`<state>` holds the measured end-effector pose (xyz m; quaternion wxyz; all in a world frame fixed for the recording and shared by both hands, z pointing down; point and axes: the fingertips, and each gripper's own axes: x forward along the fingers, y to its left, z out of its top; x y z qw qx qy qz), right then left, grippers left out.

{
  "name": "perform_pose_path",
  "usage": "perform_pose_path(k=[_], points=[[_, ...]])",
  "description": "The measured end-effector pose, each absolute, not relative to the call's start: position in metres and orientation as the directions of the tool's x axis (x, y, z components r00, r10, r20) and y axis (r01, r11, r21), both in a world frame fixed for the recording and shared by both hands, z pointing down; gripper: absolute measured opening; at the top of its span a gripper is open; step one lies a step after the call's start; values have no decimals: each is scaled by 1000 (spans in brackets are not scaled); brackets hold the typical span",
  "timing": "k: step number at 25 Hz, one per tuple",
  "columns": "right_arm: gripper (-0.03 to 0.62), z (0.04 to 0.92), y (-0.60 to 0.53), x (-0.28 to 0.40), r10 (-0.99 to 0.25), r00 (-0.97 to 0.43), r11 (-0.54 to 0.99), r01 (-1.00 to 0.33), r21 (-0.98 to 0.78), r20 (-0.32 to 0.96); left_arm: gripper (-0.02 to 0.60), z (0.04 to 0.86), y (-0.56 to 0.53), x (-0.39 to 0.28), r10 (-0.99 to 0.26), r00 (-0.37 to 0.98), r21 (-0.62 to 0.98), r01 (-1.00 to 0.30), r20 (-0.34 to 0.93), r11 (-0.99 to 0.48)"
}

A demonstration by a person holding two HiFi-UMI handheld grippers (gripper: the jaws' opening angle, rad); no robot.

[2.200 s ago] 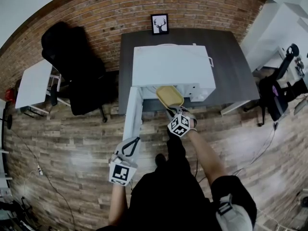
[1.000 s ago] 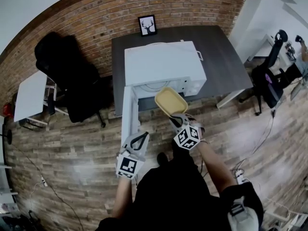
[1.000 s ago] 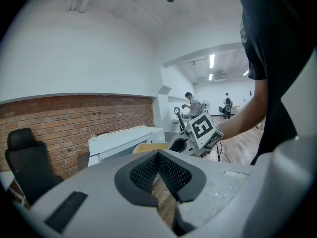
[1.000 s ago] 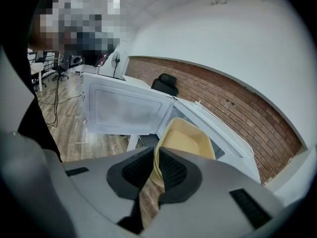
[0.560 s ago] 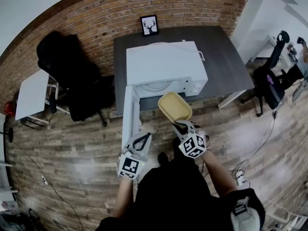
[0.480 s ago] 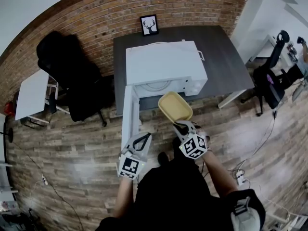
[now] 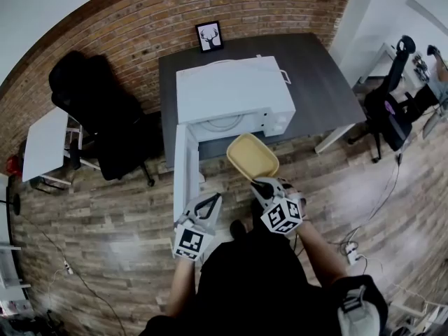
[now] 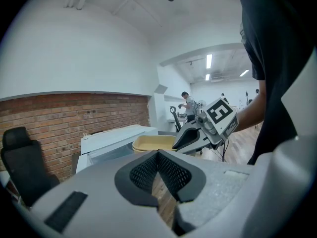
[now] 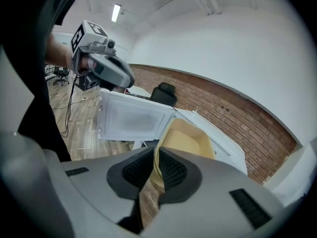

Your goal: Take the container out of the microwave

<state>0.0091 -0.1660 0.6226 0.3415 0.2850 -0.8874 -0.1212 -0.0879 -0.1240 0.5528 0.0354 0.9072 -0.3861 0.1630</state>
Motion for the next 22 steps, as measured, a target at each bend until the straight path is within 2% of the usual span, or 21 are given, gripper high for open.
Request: perform_pose_path(k=[22], points=[[32, 629, -161, 26, -614, -574, 789, -435, 433, 542, 2, 554, -123, -73, -669, 672, -60, -689, 318, -722]])
